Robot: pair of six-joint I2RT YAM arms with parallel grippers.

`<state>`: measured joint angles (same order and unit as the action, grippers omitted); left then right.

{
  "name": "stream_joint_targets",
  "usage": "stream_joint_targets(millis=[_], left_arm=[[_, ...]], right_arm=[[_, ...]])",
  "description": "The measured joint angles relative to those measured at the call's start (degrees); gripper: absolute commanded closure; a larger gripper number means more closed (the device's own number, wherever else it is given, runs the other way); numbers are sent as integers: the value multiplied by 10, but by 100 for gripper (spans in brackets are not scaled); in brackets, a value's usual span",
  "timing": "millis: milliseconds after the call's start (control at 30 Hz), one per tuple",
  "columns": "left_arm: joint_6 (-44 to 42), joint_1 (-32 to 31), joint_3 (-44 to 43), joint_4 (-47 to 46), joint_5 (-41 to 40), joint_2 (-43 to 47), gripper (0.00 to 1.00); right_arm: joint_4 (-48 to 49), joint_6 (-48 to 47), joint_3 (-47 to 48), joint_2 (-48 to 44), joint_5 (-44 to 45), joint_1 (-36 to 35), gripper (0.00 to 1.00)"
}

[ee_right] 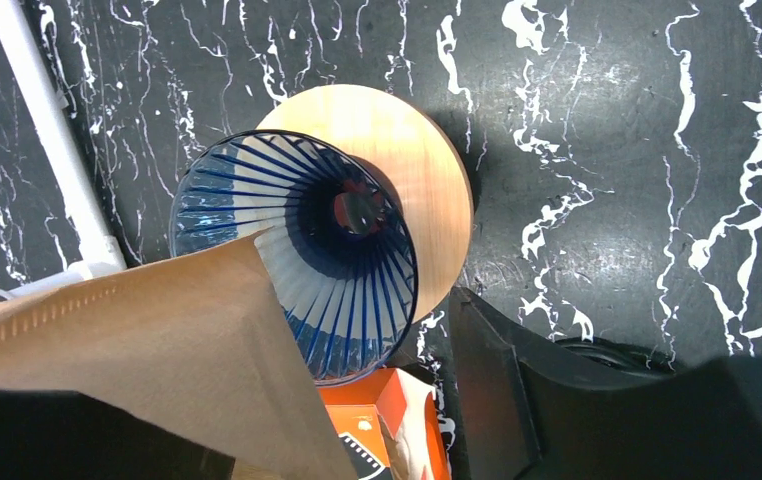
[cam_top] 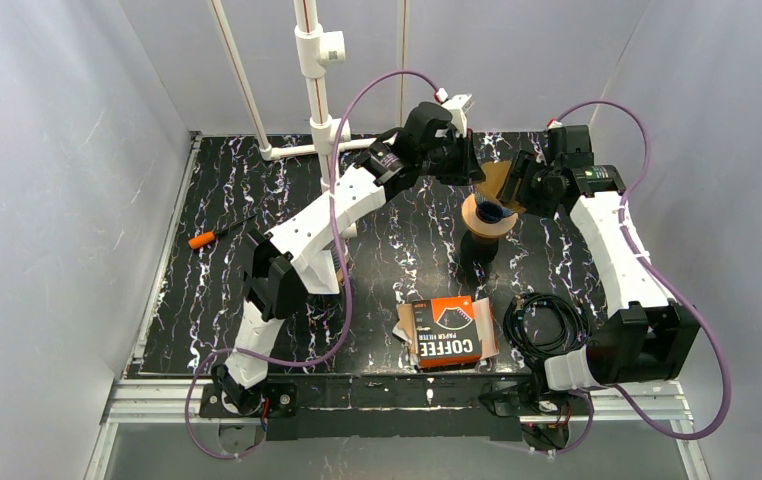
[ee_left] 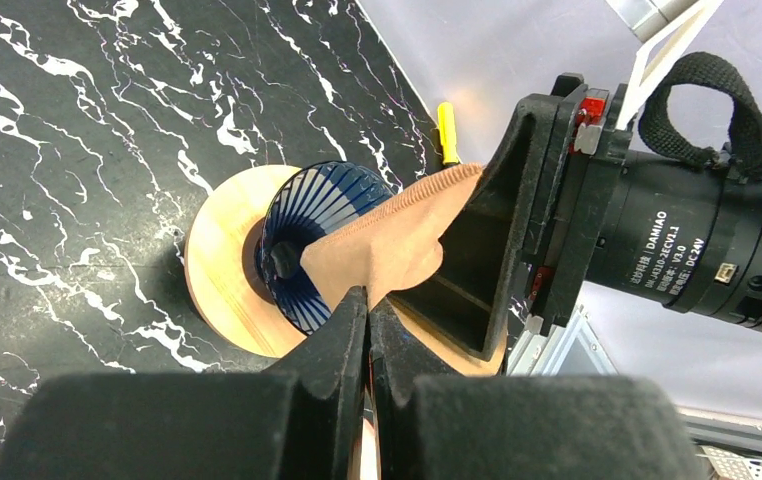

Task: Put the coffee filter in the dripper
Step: Place the coffee filter in the coffee dripper.

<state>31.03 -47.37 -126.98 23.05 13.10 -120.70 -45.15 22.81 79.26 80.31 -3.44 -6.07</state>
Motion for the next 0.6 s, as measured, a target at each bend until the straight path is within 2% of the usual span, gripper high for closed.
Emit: stream_joint_targets(millis=[367,600], left_arm=[[-28,-1,6,29,-33,0,100],[-34,-1,6,33,-40,0,98]], right_arm=[[-14,-1,0,-2,22,1,32],[-20,-3,3,-7,21,5,27]])
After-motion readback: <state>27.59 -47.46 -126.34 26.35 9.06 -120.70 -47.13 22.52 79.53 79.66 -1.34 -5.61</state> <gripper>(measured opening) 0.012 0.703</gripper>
